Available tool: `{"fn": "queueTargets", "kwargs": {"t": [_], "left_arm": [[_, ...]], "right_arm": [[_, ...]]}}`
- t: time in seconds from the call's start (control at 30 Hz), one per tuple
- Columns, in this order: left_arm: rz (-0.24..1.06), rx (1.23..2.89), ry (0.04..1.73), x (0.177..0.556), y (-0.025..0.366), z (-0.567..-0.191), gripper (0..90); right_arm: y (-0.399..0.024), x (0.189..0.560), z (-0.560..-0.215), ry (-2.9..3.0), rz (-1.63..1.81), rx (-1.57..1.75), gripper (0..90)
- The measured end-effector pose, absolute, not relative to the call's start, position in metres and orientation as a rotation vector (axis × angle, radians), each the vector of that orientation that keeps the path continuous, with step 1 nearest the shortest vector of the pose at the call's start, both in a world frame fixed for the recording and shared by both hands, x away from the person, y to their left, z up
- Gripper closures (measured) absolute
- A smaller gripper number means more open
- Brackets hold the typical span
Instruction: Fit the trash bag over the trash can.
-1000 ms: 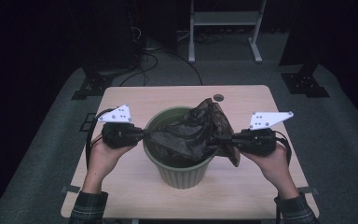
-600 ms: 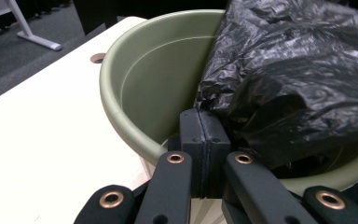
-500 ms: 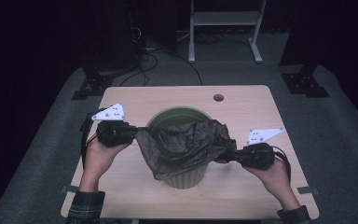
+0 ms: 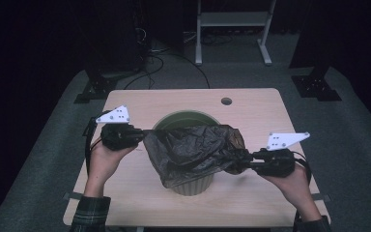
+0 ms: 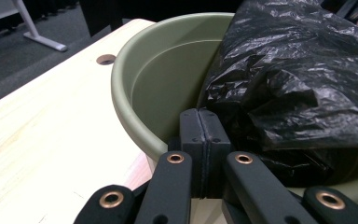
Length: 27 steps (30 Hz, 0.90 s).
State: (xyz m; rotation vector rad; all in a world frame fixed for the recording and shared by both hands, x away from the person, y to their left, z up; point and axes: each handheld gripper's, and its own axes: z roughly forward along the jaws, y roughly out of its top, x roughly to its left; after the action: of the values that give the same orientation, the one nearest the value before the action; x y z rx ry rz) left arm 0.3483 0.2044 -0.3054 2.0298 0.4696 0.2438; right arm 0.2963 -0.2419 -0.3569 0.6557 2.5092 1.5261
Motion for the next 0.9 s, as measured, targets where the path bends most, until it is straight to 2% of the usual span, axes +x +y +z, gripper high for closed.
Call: {"fn": "queueTargets", "kwargs": {"t": [0.6, 0.9], "left_arm": [[0.242, 2.047, 0.473, 0.352, 0.197, -0.307, 89.8], [0.234, 2.044, 0.468, 0.352, 0.198, -0.308, 89.8]], "right_arm": [[-0.265, 0.270, -0.276, 2.321, 1.658, 0.485, 66.0], [-0.246, 0.288, -0.291, 2.370, 1.638, 0.519, 57.8]]}}
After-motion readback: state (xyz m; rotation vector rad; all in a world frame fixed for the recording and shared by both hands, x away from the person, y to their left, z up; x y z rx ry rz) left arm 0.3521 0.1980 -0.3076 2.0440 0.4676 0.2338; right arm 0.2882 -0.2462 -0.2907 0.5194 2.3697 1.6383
